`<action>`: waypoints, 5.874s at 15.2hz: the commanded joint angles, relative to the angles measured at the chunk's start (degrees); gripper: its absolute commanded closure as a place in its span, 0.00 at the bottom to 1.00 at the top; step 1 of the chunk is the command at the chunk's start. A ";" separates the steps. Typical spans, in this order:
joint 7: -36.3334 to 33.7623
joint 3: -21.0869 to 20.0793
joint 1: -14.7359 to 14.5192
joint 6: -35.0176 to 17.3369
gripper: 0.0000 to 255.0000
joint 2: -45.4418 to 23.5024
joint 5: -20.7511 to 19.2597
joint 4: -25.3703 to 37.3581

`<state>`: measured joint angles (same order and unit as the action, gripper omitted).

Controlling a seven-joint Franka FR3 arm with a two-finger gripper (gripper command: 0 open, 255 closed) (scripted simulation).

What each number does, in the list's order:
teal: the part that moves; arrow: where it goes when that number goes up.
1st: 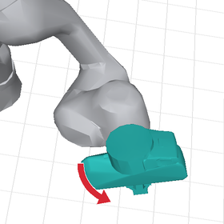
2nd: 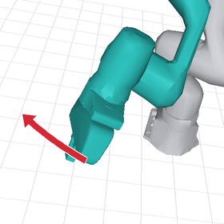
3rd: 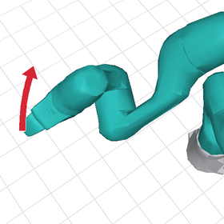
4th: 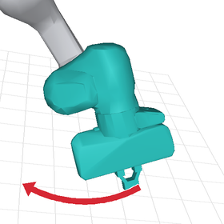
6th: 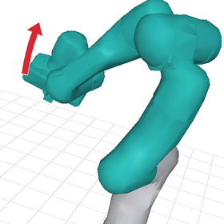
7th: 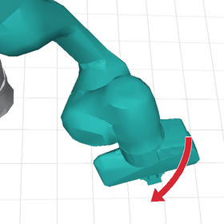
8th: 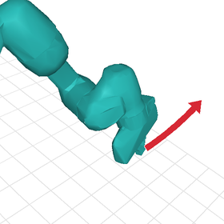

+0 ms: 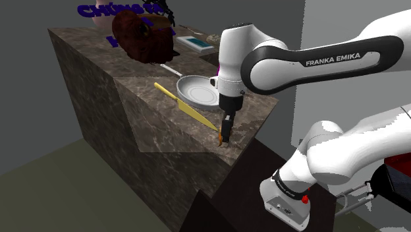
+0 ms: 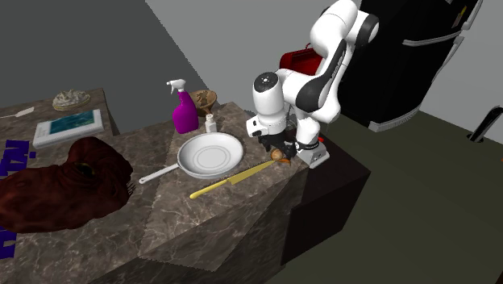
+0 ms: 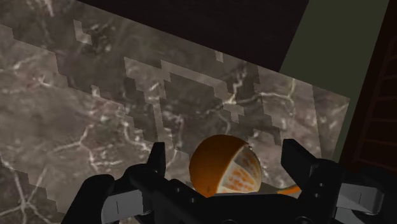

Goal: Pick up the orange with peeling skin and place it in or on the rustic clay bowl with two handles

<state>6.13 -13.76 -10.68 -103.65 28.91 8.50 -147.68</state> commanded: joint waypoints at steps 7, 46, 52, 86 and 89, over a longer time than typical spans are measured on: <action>0.00 0.00 0.00 0.00 1.00 0.00 0.00 0.00; 0.68 3.66 1.12 26.78 1.00 2.43 -2.64 24.24; 9.17 10.11 4.05 26.47 1.00 1.55 -8.31 24.54; 51.40 37.38 19.51 19.66 1.00 -35.09 -17.68 58.93; 50.90 37.33 19.44 17.31 1.00 -34.72 -17.78 56.18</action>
<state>57.26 23.60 8.80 -85.38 -5.94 -9.26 -90.43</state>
